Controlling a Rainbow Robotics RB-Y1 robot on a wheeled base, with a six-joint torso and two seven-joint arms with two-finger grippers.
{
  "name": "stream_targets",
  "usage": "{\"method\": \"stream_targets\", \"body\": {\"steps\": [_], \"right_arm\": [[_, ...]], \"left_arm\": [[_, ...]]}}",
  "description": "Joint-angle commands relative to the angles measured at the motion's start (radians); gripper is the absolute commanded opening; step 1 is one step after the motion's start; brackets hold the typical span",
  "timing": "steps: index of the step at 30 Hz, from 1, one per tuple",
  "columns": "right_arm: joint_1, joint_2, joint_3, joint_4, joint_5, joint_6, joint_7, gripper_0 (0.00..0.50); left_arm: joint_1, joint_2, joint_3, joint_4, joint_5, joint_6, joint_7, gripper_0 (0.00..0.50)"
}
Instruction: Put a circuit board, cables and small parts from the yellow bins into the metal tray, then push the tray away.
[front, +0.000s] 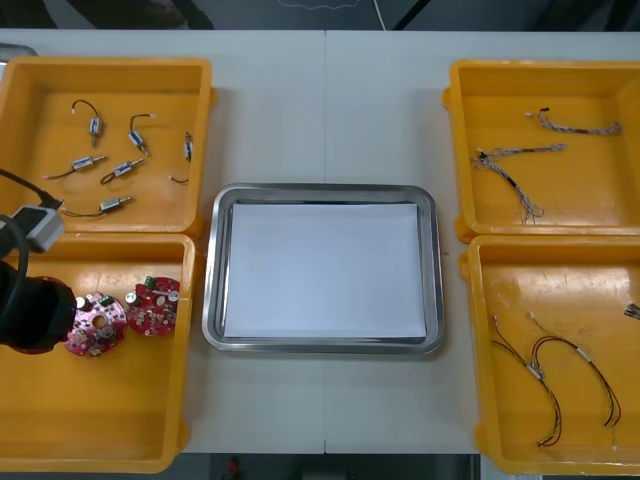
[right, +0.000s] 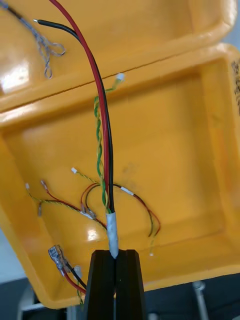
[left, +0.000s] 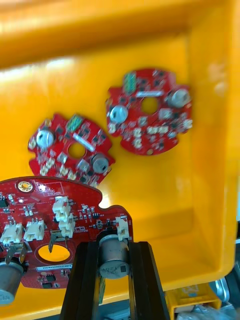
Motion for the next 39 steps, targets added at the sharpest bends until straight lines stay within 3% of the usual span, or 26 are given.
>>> {"method": "stream_targets", "body": {"steps": [1,14,22,31,39], "right_arm": [[0.018,-0.06,-0.035,-0.045,-0.019,0.005,0.098,0.0],[0.003,-0.077,0.023,-0.134,-0.042,0.005,0.366,0.0],[-0.048,-0.089,0.112,-0.183,-0.054,0.005,0.391,0.0],[-0.12,-0.091,0.209,-0.203,-0.054,0.005,0.394,0.0],[-0.134,-0.089,0.209,-0.199,-0.062,0.005,0.403,0.0]], "left_arm": [[-0.133,0.01,-0.065,-0.031,0.021,0.022,-0.031,0.0],[-0.389,0.007,-0.348,0.049,0.026,0.022,0.017,0.0],[-0.522,-0.059,-0.483,0.118,0.024,0.007,0.055,0.0],[-0.64,-0.188,-0.655,0.201,-0.063,-0.01,0.103,0.0],[-0.702,-0.286,-0.835,0.327,-0.207,-0.097,0.138,0.0]]}}
